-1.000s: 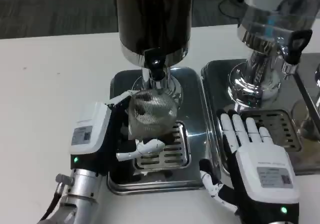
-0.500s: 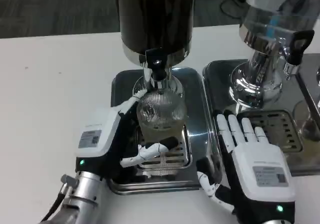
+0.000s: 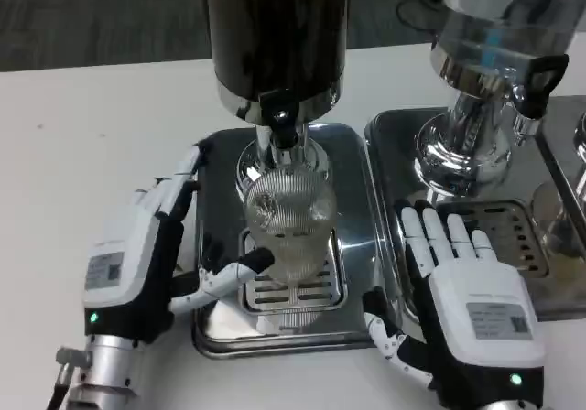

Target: Grasp the cup under the faucet to collect the drink, then remove the cup.

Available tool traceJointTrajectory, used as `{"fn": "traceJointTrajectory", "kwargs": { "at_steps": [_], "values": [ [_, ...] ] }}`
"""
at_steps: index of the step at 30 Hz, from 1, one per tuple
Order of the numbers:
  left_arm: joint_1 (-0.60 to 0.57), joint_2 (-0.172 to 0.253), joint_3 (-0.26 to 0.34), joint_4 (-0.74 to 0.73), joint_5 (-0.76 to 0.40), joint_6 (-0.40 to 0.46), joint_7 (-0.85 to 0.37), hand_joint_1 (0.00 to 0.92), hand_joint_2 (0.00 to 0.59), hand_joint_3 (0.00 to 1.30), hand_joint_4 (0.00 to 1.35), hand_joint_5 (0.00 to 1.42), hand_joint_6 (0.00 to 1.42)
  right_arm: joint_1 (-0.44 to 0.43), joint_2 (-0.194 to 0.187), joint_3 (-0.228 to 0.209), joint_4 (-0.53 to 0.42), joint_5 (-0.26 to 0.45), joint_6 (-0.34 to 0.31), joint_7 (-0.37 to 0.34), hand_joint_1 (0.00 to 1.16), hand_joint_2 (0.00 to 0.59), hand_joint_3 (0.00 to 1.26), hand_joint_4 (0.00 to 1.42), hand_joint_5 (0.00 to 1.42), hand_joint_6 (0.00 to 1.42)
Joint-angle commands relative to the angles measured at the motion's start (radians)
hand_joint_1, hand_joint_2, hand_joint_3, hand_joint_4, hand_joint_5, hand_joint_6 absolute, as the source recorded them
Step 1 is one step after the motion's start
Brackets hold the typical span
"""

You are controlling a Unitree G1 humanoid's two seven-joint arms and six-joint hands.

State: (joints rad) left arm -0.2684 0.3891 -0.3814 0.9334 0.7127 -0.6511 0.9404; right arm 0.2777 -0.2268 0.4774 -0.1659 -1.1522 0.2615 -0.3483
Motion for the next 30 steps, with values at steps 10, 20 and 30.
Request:
{"fn": "traceJointTrajectory", "kwargs": {
  "at_steps": [10,20,30],
  "values": [
    [0.15,0.115,0.056,-0.175,-0.016,0.162,-0.17,0.0,0.011,0.0,0.0,0.0,0.0,-0.041,-0.031,0.019,0.078,-0.048,-0.007,-0.064,0.28,0.359,0.0,0.0,0.0,0.0],
    [0.165,0.171,0.191,-0.317,-0.436,-0.202,-0.599,0.0,0.016,0.0,0.0,0.0,0.0,-0.042,-0.03,0.013,0.075,-0.027,-0.015,-0.058,0.28,0.363,0.0,0.0,0.0,0.0],
    [0.122,0.132,0.242,-0.407,-0.863,-0.264,-1.133,0.0,0.006,0.0,0.0,0.0,0.0,-0.034,-0.026,0.006,0.069,-0.014,-0.008,-0.055,0.29,0.363,0.0,0.0,0.0,0.0]
  ]
}}
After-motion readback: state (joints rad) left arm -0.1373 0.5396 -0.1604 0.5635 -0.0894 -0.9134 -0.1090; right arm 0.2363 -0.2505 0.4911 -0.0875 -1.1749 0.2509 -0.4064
